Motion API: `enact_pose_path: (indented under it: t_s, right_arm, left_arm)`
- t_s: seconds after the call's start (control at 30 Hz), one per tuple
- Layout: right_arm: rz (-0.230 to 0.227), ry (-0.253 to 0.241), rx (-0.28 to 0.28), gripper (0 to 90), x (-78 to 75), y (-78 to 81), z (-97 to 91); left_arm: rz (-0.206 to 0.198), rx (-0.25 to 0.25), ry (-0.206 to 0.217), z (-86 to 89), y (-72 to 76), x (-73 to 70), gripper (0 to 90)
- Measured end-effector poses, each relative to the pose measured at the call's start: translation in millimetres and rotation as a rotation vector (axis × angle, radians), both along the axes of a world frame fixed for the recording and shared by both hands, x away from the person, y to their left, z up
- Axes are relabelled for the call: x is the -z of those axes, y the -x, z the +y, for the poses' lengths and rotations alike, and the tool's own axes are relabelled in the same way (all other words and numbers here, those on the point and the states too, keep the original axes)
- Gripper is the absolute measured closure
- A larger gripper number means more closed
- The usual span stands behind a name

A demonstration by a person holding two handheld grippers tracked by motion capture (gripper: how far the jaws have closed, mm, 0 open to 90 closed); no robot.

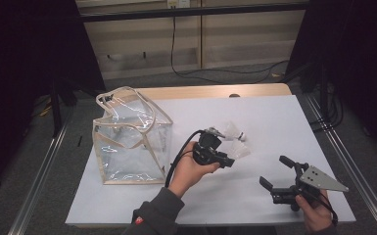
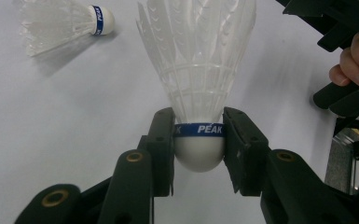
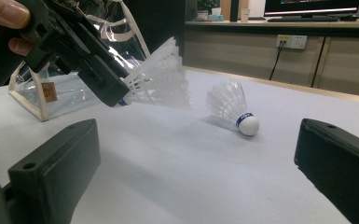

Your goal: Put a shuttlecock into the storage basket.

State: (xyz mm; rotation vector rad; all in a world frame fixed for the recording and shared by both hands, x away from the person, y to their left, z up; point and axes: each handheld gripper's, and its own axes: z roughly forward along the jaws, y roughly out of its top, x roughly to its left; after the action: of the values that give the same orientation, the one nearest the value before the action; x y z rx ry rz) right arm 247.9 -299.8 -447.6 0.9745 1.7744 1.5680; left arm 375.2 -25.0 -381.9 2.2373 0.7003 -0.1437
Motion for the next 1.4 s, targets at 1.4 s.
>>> enact_pose_path:
  t_s: [1.4]
  right_arm:
    - [0.003, -0.005, 0.009, 0.0, 0.1, 1.0, -2.0]
  left_arm:
    - [-0.005, -0.015, -0.017, 18.3, -10.7, -32.2, 65.7]
